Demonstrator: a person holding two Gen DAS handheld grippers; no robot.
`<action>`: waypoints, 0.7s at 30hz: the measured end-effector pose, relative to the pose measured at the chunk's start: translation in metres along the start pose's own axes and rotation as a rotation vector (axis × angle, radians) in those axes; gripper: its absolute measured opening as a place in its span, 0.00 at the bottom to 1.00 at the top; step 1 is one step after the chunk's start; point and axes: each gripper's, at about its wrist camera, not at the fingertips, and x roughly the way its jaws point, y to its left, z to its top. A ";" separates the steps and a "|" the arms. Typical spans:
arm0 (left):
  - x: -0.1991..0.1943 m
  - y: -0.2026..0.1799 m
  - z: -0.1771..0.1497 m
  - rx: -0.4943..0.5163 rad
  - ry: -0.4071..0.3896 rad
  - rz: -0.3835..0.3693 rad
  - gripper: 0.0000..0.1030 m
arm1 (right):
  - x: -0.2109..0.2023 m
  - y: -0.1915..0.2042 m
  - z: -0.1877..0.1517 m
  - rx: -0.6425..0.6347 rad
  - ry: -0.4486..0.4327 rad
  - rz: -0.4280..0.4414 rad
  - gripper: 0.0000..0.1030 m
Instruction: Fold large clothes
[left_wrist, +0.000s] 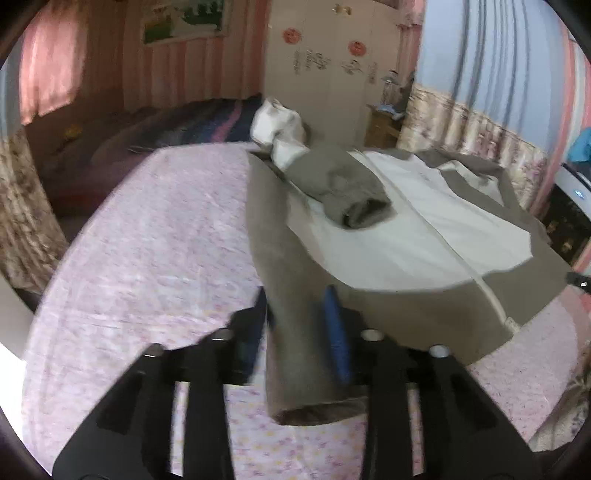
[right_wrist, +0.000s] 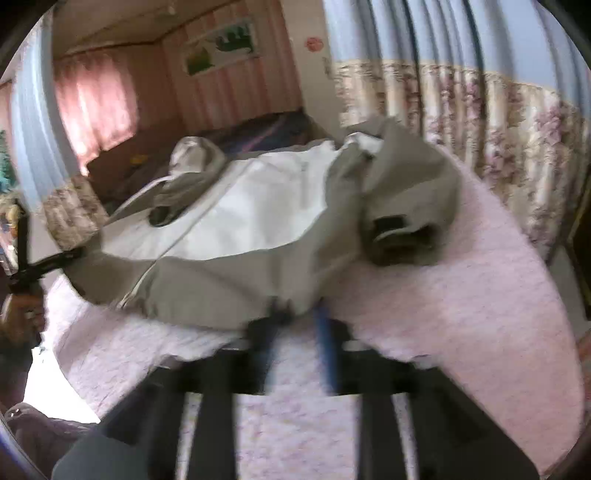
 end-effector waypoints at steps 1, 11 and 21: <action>-0.007 0.003 0.006 -0.005 -0.020 0.008 0.72 | -0.010 0.001 0.012 -0.022 -0.054 -0.080 0.69; 0.015 0.014 0.141 0.001 -0.207 0.072 0.92 | 0.041 0.064 0.141 -0.056 -0.139 0.030 0.81; 0.120 0.021 0.163 -0.040 -0.180 0.057 0.93 | 0.205 0.173 0.137 -0.007 0.048 0.177 0.81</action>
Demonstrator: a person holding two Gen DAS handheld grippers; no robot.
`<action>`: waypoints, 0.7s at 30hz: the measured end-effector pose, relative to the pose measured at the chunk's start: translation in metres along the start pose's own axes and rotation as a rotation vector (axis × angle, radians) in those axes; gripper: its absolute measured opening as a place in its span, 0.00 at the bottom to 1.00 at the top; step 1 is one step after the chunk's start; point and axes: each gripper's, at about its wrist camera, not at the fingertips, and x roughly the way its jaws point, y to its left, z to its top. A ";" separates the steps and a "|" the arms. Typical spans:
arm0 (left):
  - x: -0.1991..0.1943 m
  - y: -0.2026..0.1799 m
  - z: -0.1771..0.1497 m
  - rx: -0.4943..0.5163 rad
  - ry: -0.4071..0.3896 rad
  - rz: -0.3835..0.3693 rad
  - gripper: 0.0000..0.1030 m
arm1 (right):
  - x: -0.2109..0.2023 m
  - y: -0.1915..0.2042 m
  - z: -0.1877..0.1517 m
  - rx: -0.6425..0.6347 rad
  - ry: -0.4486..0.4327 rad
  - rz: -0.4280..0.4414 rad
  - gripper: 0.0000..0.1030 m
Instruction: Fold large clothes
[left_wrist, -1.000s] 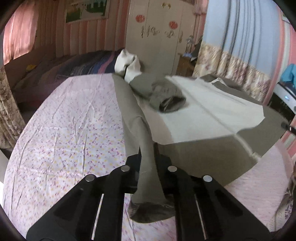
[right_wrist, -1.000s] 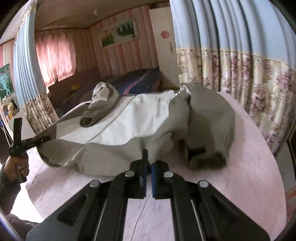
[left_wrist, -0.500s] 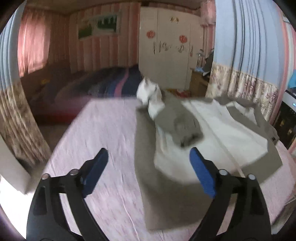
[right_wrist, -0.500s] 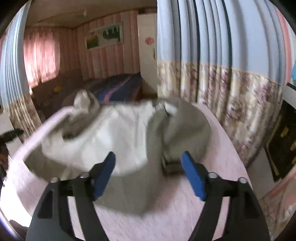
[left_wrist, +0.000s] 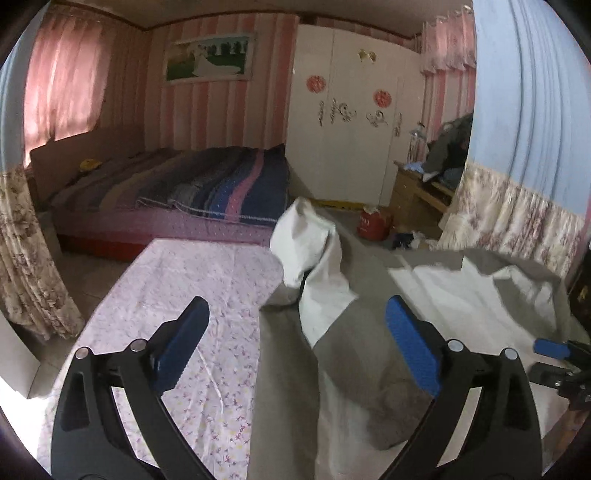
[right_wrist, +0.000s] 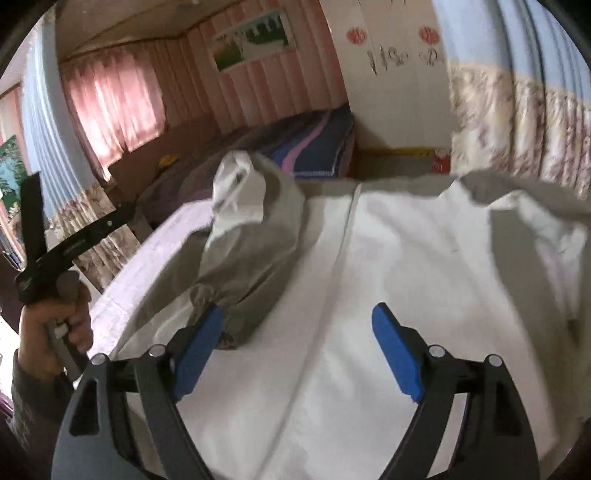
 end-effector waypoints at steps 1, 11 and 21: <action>0.006 0.002 -0.006 -0.001 0.005 -0.003 0.93 | 0.011 0.006 -0.004 0.004 0.011 0.005 0.81; 0.028 0.030 -0.034 -0.027 0.046 -0.016 0.94 | 0.079 0.056 -0.025 -0.063 0.105 0.070 0.60; 0.039 0.048 -0.040 -0.087 0.073 -0.017 0.94 | 0.018 -0.003 0.000 -0.098 -0.037 -0.090 0.10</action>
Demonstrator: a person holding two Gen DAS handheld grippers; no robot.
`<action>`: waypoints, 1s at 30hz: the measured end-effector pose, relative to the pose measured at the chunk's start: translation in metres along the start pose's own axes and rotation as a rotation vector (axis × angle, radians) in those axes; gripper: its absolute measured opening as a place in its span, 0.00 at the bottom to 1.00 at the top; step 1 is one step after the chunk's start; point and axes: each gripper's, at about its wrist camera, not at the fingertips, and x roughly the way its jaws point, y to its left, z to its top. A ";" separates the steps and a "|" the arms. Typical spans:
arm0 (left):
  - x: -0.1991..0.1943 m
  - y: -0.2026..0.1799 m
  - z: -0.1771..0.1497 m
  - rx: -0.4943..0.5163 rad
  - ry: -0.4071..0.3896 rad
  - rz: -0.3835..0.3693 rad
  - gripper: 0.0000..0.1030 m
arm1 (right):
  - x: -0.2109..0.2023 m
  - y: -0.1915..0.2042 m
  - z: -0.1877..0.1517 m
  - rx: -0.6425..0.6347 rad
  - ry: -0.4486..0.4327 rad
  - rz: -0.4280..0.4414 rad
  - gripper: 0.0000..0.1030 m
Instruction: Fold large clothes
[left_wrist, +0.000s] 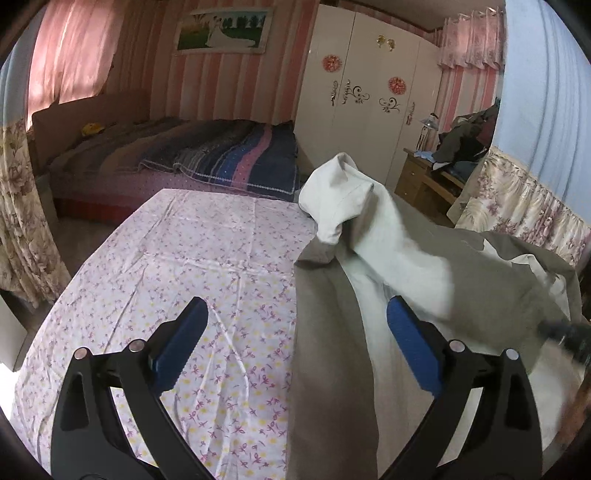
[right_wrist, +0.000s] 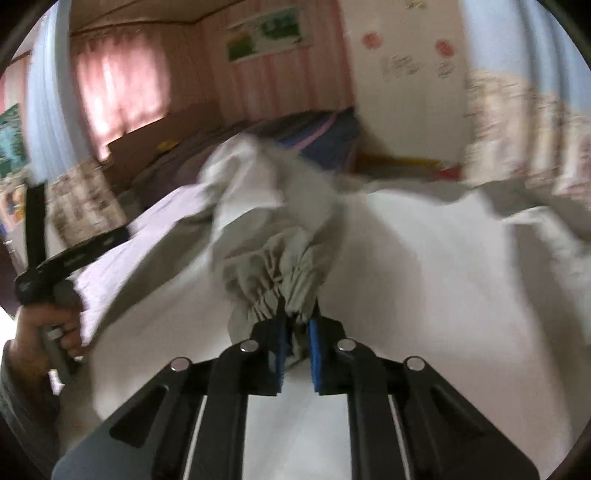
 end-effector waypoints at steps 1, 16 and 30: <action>0.000 0.001 0.000 -0.002 -0.001 -0.002 0.94 | -0.008 -0.015 0.004 -0.002 -0.008 -0.034 0.10; 0.015 -0.046 0.056 0.139 0.060 -0.033 0.97 | 0.049 -0.169 0.082 -0.086 0.098 -0.177 0.10; 0.165 -0.091 0.068 0.286 0.120 0.220 0.92 | 0.075 -0.187 0.089 -0.023 0.063 -0.061 0.11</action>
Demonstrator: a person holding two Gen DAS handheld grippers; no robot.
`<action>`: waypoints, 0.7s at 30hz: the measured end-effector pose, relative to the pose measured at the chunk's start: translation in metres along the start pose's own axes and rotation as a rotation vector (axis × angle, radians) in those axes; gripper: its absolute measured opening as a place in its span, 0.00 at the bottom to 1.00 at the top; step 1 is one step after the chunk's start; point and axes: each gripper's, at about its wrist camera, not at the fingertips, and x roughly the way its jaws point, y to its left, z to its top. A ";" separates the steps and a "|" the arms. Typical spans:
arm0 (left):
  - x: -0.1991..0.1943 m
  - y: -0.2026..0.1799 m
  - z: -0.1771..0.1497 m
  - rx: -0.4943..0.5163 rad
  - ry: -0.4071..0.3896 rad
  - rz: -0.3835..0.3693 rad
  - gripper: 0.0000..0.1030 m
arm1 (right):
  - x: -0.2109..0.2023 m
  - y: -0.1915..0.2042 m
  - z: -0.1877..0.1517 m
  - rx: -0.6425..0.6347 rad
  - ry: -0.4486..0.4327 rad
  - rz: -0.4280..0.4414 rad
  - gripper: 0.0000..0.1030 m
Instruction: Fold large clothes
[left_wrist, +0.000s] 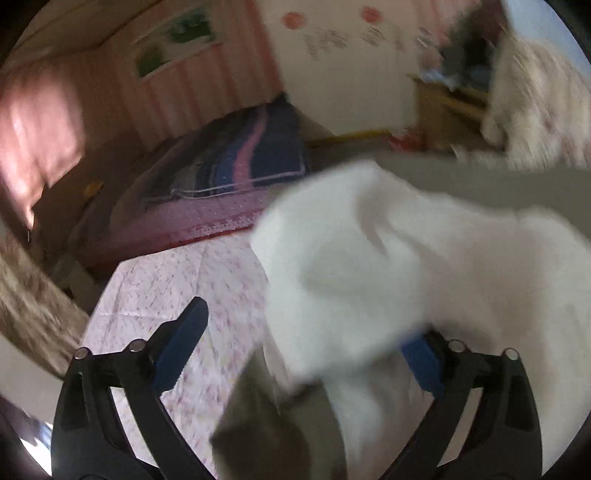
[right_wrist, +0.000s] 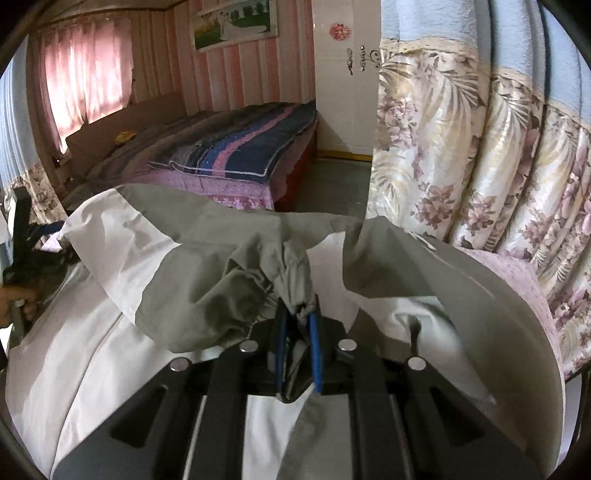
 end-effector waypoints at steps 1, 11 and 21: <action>0.002 0.011 0.007 -0.071 -0.026 0.015 0.92 | 0.003 -0.002 0.002 0.012 0.002 0.020 0.11; 0.027 0.050 0.001 -0.135 0.014 0.095 0.86 | 0.071 0.006 0.012 -0.027 0.152 -0.091 0.28; 0.009 0.044 -0.032 -0.074 0.152 -0.035 0.87 | 0.003 -0.013 0.001 0.118 0.016 -0.070 0.70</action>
